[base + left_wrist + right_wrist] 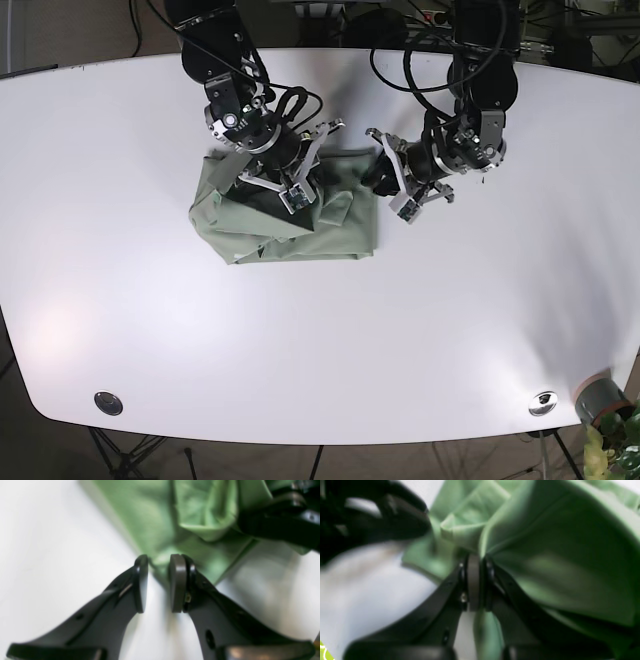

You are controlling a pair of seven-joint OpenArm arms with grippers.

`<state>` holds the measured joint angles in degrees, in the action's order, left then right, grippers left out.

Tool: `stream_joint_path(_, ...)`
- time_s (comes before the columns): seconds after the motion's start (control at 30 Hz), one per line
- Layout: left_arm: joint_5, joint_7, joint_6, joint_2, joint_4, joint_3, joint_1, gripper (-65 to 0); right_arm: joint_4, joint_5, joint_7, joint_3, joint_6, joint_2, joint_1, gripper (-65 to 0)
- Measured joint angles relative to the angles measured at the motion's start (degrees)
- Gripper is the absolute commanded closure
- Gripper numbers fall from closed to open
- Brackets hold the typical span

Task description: Fold the T-shirt properly

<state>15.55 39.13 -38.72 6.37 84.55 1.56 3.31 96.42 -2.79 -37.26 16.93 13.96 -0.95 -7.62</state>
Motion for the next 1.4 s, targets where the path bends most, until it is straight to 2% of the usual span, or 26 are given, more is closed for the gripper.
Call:
stream_joint_path(0.13,1.73,-2.25,-0.26,-0.02,-2.89,1.22,-0.66,-13.8,3.61,-0.39,-1.27,-0.07,-0.07,-0.04,0.24,-1.9)
stream_joint_path(0.27,2.38,-3.04,-0.35,-0.02,-3.63,1.18,-0.61,-13.8,8.68,-0.52,-6.69,0.37,0.22,0.15,2.80,-1.9)
stream_joint_path(0.4,2.54,-3.06,-0.35,0.02,-3.61,1.18,-0.48,-13.8,11.87,-0.42,-9.38,1.07,0.42,2.97,6.10,-1.9)
stream_joint_path(0.5,2.60,-3.08,-0.37,0.04,-3.58,1.18,-0.44,-13.8,10.34,-0.90,-9.40,1.68,1.25,4.57,8.15,-1.9)
stream_joint_path(0.73,2.36,-2.75,-0.37,0.02,-1.75,1.01,1.07,-13.8,5.33,-0.46,-9.73,1.51,0.87,7.52,11.91,-2.1)
stream_joint_path(0.83,2.03,-1.75,-0.37,0.11,-0.04,0.96,1.62,-13.8,1.88,-0.44,-9.73,1.55,0.87,7.96,13.62,-2.5)
stream_joint_path(0.97,0.35,-0.09,-0.13,0.44,2.54,0.68,2.34,-13.8,-0.55,-0.42,-9.70,1.53,0.90,7.69,14.27,-13.0)
stream_joint_path(1.07,0.37,0.22,-0.35,0.42,3.89,-0.22,2.99,-13.8,-0.63,-0.35,-9.57,1.51,0.81,7.65,14.91,-26.5)
stream_joint_path(1.17,0.37,0.44,-0.31,0.52,5.09,-1.70,3.02,-13.8,1.20,-0.44,-9.51,1.55,0.87,7.78,14.93,-34.6)
stream_joint_path(1.23,0.37,0.39,-0.28,0.76,5.66,-1.81,2.86,-13.8,2.12,-1.62,-9.49,1.53,0.87,7.78,14.78,-36.5)
stream_joint_path(1.4,0.35,0.48,-0.31,1.84,7.87,-1.95,2.95,-13.8,4.22,-8.98,-9.73,-0.92,1.20,6.86,13.25,-33.1)
